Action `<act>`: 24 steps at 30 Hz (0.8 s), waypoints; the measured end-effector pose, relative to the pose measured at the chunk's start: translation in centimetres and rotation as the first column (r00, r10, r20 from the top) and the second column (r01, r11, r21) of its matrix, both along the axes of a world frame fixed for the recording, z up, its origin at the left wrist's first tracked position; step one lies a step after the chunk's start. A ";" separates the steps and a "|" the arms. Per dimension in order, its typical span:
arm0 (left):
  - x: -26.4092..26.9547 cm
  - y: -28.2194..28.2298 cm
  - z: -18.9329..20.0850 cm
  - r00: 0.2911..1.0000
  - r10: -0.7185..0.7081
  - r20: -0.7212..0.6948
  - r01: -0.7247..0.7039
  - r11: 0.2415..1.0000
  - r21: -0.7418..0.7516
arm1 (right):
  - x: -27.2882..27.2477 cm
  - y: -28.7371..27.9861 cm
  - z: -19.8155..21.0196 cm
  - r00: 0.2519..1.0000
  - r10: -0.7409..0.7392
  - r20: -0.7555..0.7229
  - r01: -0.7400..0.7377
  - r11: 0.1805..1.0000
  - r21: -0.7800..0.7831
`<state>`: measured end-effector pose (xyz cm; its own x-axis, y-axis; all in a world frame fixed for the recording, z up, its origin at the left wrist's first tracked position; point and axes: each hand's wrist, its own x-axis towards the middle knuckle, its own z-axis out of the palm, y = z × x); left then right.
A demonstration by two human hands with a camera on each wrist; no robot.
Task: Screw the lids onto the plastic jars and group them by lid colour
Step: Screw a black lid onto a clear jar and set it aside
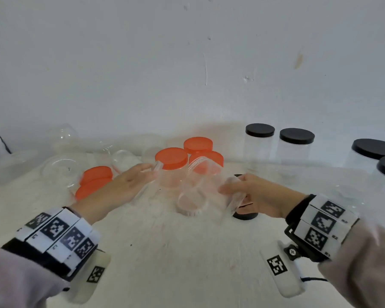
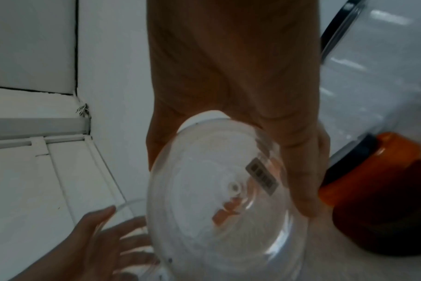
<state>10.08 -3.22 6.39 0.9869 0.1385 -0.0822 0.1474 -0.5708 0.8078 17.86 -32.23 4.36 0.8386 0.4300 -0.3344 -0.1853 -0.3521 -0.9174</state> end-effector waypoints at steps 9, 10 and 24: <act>-1.2 0.8 0.2 0.998 0.056 0.013 -0.055 0.996 -0.074 | -1.1 3.6 -1.7 0.967 0.221 0.124 -0.196 0.962 -0.189; -1.3 0.7 0.3 0.998 0.058 0.002 -0.058 0.994 -0.088 | -1.2 3.9 -1.9 0.960 0.240 0.145 -0.200 0.948 -0.249; 0.3 -1.6 0.4 0.995 -0.092 0.048 0.082 0.979 0.186 | -1.6 4.9 -3.7 0.903 0.407 0.136 -0.332 0.864 -0.380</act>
